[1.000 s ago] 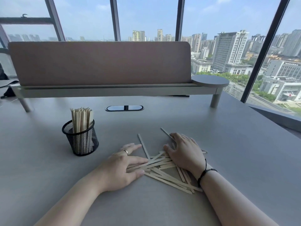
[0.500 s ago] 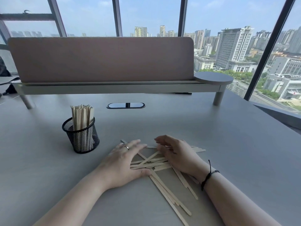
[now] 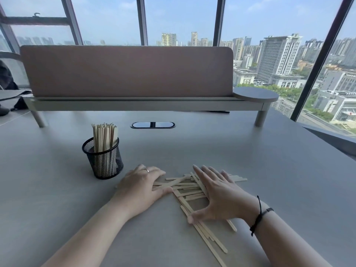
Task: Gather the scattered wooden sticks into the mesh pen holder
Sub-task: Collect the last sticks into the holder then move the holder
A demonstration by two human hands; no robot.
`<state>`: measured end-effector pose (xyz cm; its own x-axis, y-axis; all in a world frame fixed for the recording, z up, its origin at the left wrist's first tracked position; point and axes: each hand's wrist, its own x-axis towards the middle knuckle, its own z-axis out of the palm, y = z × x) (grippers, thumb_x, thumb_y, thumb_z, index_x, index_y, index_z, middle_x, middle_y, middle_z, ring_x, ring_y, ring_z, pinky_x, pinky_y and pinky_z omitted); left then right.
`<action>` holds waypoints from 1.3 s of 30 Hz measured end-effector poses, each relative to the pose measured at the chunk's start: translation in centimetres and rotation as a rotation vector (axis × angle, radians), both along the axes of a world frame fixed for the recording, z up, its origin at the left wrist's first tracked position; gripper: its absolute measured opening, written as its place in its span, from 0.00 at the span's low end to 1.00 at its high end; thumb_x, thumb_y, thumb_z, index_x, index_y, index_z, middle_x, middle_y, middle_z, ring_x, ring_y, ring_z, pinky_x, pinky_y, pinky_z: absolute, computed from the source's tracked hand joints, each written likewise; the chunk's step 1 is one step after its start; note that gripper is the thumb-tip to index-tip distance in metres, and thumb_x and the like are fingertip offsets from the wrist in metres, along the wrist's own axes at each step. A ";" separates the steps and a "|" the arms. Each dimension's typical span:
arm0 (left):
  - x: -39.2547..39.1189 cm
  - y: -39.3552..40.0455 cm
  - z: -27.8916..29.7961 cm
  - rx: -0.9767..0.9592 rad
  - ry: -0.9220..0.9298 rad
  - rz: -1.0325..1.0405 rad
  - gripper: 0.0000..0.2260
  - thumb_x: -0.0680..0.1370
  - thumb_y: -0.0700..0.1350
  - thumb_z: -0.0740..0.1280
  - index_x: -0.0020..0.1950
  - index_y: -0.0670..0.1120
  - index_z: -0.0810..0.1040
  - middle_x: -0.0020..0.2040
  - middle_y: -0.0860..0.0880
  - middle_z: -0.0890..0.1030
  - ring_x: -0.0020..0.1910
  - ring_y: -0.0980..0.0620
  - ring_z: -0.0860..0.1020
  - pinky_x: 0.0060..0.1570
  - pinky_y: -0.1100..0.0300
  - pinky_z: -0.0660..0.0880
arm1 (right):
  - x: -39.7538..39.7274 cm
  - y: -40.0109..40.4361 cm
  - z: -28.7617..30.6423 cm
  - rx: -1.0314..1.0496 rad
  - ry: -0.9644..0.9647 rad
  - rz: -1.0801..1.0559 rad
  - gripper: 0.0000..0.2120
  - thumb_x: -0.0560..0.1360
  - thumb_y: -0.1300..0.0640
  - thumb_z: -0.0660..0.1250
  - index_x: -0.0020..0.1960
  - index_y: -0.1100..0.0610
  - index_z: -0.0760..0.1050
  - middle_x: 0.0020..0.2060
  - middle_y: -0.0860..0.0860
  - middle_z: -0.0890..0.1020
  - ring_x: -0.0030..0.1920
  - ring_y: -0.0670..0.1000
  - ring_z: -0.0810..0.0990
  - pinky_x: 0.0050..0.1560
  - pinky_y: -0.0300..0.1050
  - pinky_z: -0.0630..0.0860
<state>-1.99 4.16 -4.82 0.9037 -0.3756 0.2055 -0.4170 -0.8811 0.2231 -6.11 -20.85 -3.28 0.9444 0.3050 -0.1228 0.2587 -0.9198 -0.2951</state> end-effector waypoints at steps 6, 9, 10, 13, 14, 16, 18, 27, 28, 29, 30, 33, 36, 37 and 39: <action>-0.1 0.5 0.4 0.016 0.037 0.074 0.31 0.75 0.71 0.60 0.72 0.55 0.74 0.69 0.62 0.73 0.68 0.55 0.69 0.64 0.57 0.69 | 0.8 -0.6 0.5 0.170 -0.012 -0.086 0.56 0.61 0.30 0.75 0.80 0.48 0.54 0.76 0.43 0.64 0.75 0.46 0.61 0.73 0.39 0.59; 0.2 1.3 0.5 -0.015 0.090 0.055 0.30 0.74 0.71 0.63 0.71 0.56 0.75 0.67 0.62 0.73 0.67 0.56 0.69 0.64 0.56 0.70 | 1.2 -1.4 0.7 0.162 -0.071 -0.139 0.44 0.65 0.35 0.76 0.74 0.51 0.67 0.72 0.44 0.70 0.70 0.47 0.69 0.69 0.40 0.64; 0.4 1.5 0.5 -0.029 0.096 0.050 0.28 0.74 0.70 0.64 0.70 0.57 0.76 0.66 0.62 0.74 0.65 0.56 0.70 0.63 0.56 0.70 | 1.2 -1.6 0.7 0.159 -0.088 -0.161 0.38 0.65 0.36 0.76 0.70 0.52 0.72 0.69 0.45 0.72 0.68 0.48 0.71 0.67 0.40 0.66; 0.5 1.8 0.6 -0.086 0.068 0.047 0.19 0.76 0.63 0.68 0.63 0.56 0.82 0.59 0.62 0.78 0.59 0.57 0.73 0.59 0.58 0.72 | 1.5 -2.2 0.3 0.124 -0.130 -0.197 0.29 0.68 0.34 0.72 0.60 0.53 0.79 0.63 0.46 0.76 0.63 0.50 0.74 0.63 0.43 0.70; 0.5 1.8 0.6 -0.101 0.056 0.047 0.16 0.76 0.61 0.69 0.61 0.56 0.84 0.57 0.62 0.79 0.58 0.57 0.74 0.57 0.58 0.73 | 1.5 -2.2 0.1 0.112 -0.138 -0.197 0.29 0.68 0.32 0.70 0.59 0.52 0.80 0.61 0.46 0.75 0.63 0.50 0.74 0.63 0.44 0.70; 0.4 1.7 0.6 -0.125 0.050 0.051 0.12 0.77 0.58 0.70 0.56 0.56 0.84 0.54 0.61 0.80 0.56 0.57 0.75 0.55 0.56 0.75 | 1.4 -2.0 0.1 0.095 -0.136 -0.196 0.33 0.66 0.25 0.65 0.60 0.48 0.79 0.60 0.44 0.74 0.64 0.50 0.71 0.62 0.44 0.68; 0.4 1.6 0.6 -0.148 0.044 0.055 0.08 0.77 0.56 0.70 0.53 0.55 0.84 0.52 0.61 0.80 0.55 0.56 0.76 0.54 0.54 0.75 | 1.2 -1.6 0.1 0.056 -0.111 -0.172 0.42 0.60 0.22 0.66 0.67 0.45 0.75 0.62 0.43 0.72 0.65 0.48 0.68 0.62 0.44 0.66; 0.3 0.7 -0.1 -0.136 -0.010 0.037 0.04 0.80 0.50 0.68 0.52 0.51 0.79 0.49 0.56 0.78 0.53 0.50 0.77 0.51 0.54 0.72 | 1.6 -0.8 -0.6 0.148 -0.107 -0.152 0.37 0.61 0.29 0.73 0.65 0.44 0.73 0.55 0.44 0.71 0.60 0.48 0.69 0.61 0.44 0.67; 0.2 0.6 -0.2 -0.141 -0.013 0.029 0.05 0.80 0.49 0.68 0.55 0.52 0.80 0.50 0.55 0.79 0.54 0.49 0.77 0.52 0.54 0.73 | 1.7 -0.8 -0.7 0.162 -0.100 -0.157 0.37 0.60 0.29 0.73 0.65 0.44 0.73 0.55 0.44 0.71 0.60 0.48 0.69 0.62 0.44 0.67; 0.2 0.5 -0.2 -0.144 -0.017 0.025 0.08 0.80 0.48 0.68 0.59 0.52 0.80 0.52 0.54 0.79 0.55 0.48 0.77 0.53 0.53 0.73 | 1.8 -0.8 -0.9 0.184 -0.092 -0.162 0.37 0.60 0.30 0.74 0.64 0.45 0.73 0.55 0.44 0.71 0.60 0.48 0.69 0.63 0.44 0.67; 0.1 0.4 -0.3 -0.146 -0.021 0.018 0.11 0.80 0.47 0.67 0.63 0.51 0.80 0.53 0.53 0.80 0.56 0.48 0.77 0.54 0.53 0.74 | 1.8 -0.7 -0.9 0.209 -0.086 -0.165 0.38 0.59 0.29 0.74 0.64 0.45 0.73 0.55 0.44 0.71 0.61 0.48 0.69 0.64 0.44 0.68; 0.1 0.2 -0.6 -0.148 -0.032 0.004 0.10 0.81 0.46 0.66 0.61 0.50 0.82 0.52 0.50 0.80 0.55 0.46 0.77 0.53 0.51 0.75 | 2.0 -0.7 -1.2 0.246 -0.102 -0.167 0.40 0.58 0.27 0.72 0.65 0.44 0.73 0.55 0.43 0.71 0.61 0.48 0.70 0.64 0.45 0.68; 0.1 0.0 -1.0 -0.140 -0.049 -0.001 0.09 0.81 0.45 0.65 0.55 0.50 0.84 0.50 0.50 0.79 0.54 0.46 0.77 0.52 0.52 0.75 | 2.0 -0.4 -1.2 0.230 -0.133 -0.171 0.42 0.61 0.29 0.73 0.69 0.46 0.70 0.54 0.43 0.71 0.61 0.47 0.69 0.65 0.44 0.66; 0.1 -0.1 -1.0 -0.144 -0.060 0.004 0.09 0.81 0.45 0.65 0.55 0.50 0.84 0.50 0.50 0.79 0.54 0.46 0.76 0.51 0.52 0.74 | 2.0 -0.3 -1.3 0.219 -0.139 -0.171 0.43 0.62 0.29 0.73 0.71 0.47 0.68 0.54 0.44 0.70 0.61 0.47 0.69 0.65 0.44 0.65; 0.0 -0.4 -1.0 -0.150 -0.085 0.013 0.08 0.81 0.44 0.65 0.54 0.50 0.84 0.50 0.51 0.79 0.54 0.46 0.76 0.50 0.53 0.74 | 2.0 -0.2 -1.3 0.205 -0.143 -0.172 0.45 0.62 0.29 0.72 0.73 0.47 0.67 0.55 0.44 0.70 0.62 0.48 0.69 0.65 0.44 0.65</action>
<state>-1.95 3.73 -5.80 0.8855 -0.3231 0.3340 -0.4283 -0.8462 0.3171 -4.10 -21.09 -4.57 0.9876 0.1437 0.0626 0.1565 -0.8788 -0.4508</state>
